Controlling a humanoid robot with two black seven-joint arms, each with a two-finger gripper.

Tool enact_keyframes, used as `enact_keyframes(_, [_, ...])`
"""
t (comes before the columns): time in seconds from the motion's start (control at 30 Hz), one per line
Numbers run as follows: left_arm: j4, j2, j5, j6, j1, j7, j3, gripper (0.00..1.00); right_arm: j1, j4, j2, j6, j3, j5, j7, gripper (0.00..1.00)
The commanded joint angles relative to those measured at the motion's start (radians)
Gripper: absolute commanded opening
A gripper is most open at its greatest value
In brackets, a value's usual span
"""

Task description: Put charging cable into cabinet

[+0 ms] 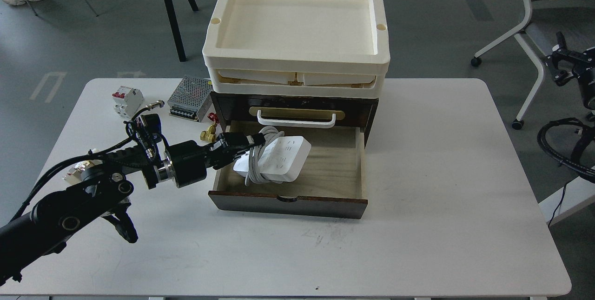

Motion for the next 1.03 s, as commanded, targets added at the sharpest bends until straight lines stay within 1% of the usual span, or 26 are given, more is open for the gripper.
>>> enact_keyframes(0.0, [-0.011, 0.013, -0.013, -0.008, -0.001, 0.0, -0.001, 1.0, -0.001, 0.0, -0.001, 0.0, 0.001, 0.001, 0.0, 1.0])
enact_keyframes(0.13, [-0.013, 0.064, -0.013, -0.011, -0.004, 0.0, -0.009, 1.0, -0.002, 0.0, -0.001, 0.0, 0.002, 0.001, 0.0, 1.0])
enact_keyframes(0.37, [-0.013, 0.085, -0.014, -0.011, -0.006, 0.0, -0.014, 1.0, -0.002, 0.0, 0.001, 0.0, 0.004, -0.001, 0.0, 1.0])
enact_keyframes(0.5, [-0.013, 0.159, -0.08, -0.026, -0.001, 0.0, -0.081, 1.0, -0.002, 0.0, 0.001, 0.0, 0.004, -0.001, 0.0, 1.0])
enact_keyframes(0.53, [-0.013, 0.174, -0.117, -0.044, -0.001, 0.0, -0.093, 1.0, -0.002, 0.0, 0.001, 0.0, 0.004, 0.001, 0.0, 1.0])
enact_keyframes(0.67, [0.007, 0.245, -0.434, -0.044, -0.003, 0.0, -0.173, 1.0, -0.002, 0.003, 0.008, 0.0, 0.033, -0.001, 0.0, 1.0])
enact_keyframes(0.77, [0.064, 0.257, -0.707, -0.044, -0.015, 0.0, -0.24, 1.0, 0.007, 0.014, 0.02, 0.0, 0.051, 0.001, 0.0, 1.0])
enact_keyframes(0.9, [0.132, 0.248, -0.939, -0.044, -0.04, 0.0, -0.323, 1.0, 0.012, 0.146, 0.011, 0.0, 0.062, -0.001, 0.0, 1.0])
enact_keyframes(1.0, [0.132, 0.245, -0.969, -0.044, -0.049, 0.0, -0.33, 1.0, 0.012, 0.247, -0.007, 0.0, 0.062, -0.004, 0.0, 1.0])
